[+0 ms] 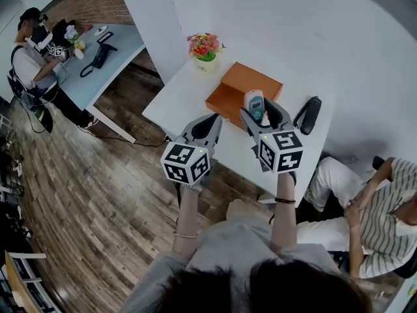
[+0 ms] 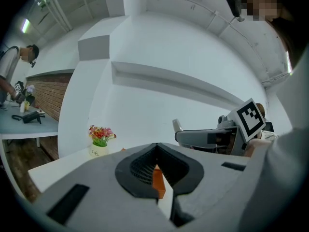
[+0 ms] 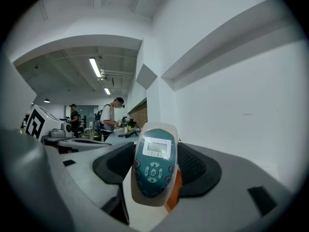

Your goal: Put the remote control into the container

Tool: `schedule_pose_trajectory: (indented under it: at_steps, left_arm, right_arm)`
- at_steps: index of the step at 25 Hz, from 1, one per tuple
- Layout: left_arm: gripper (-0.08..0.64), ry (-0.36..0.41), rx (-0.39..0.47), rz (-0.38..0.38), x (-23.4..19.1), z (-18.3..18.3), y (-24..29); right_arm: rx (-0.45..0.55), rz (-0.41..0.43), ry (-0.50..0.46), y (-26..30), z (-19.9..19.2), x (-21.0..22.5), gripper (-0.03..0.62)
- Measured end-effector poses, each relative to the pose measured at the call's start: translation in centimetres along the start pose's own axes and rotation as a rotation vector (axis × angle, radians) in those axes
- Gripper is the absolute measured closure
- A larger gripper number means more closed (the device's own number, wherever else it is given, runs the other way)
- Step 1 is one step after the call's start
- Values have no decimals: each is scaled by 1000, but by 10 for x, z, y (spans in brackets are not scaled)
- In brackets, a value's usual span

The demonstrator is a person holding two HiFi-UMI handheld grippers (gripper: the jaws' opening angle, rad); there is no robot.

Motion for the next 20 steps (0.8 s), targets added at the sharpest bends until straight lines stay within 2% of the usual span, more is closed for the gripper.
schedule_pose_trajectory:
  at_steps: [10, 20]
  left_arm:
    - [557, -11, -15, 34, -8, 8, 35]
    - [557, -23, -67, 61, -29, -7, 54]
  right_arm:
    - [-32, 29, -25, 30, 16, 38, 313]
    - [-101, 58, 8, 60, -11, 53, 313]
Point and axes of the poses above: the fingertips, and each gripper's own axes: y forward along the fingers, x to its right, z out of its top, the point moved 9 cm from there along -y, backward along the fingers, and after that the axes turned 11 degrees about z, right-handed, at the moved point
